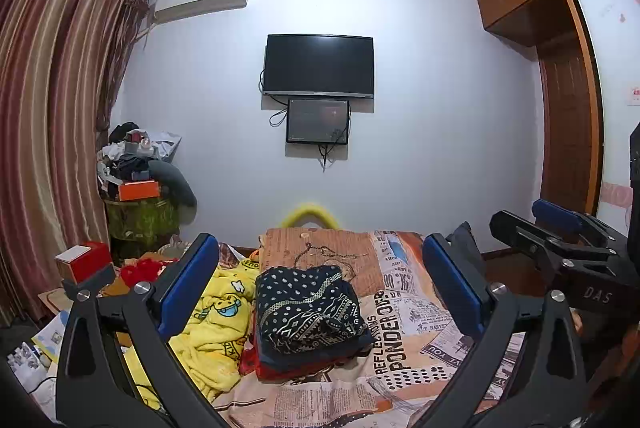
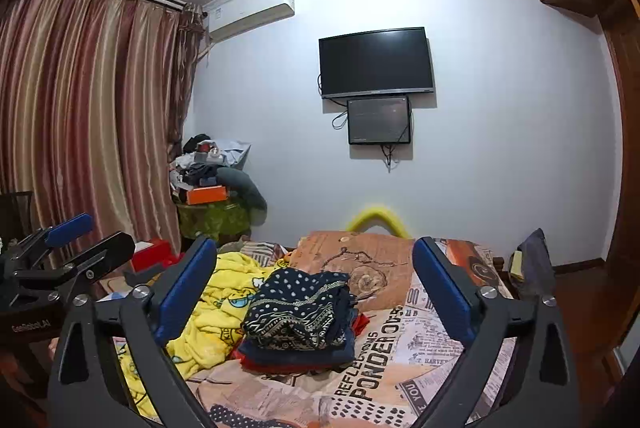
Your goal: Fold large clothes
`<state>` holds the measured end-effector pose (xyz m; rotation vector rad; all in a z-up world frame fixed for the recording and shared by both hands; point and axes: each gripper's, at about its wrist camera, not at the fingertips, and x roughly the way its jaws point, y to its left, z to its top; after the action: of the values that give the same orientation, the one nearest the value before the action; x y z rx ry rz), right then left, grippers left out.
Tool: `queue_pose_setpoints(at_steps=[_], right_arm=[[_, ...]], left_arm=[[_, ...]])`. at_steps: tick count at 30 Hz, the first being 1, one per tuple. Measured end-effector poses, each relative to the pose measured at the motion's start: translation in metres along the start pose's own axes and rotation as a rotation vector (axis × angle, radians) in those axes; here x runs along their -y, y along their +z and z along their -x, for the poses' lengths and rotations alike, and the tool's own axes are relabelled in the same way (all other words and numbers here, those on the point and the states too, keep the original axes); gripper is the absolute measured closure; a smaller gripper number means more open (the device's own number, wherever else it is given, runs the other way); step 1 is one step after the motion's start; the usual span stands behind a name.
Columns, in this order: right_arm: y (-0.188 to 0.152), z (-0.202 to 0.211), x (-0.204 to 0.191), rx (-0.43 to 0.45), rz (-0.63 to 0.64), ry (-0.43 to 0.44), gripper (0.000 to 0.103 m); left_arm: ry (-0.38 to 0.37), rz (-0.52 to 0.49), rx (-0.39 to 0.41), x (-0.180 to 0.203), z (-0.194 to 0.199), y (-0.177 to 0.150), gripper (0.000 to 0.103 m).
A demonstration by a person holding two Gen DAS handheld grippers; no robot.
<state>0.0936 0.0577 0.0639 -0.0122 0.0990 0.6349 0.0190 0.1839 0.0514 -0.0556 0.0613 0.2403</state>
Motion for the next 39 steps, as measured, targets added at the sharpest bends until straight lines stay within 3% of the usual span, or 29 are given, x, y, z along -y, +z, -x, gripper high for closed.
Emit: queue_pose_setpoints(at_steps=[39], right_arm=[[-0.006, 0.005, 0.008, -0.048, -0.032, 0.002, 0.005]], left_arm=[[-0.009, 0.022, -0.047, -0.008, -0.011, -0.012, 0.001]])
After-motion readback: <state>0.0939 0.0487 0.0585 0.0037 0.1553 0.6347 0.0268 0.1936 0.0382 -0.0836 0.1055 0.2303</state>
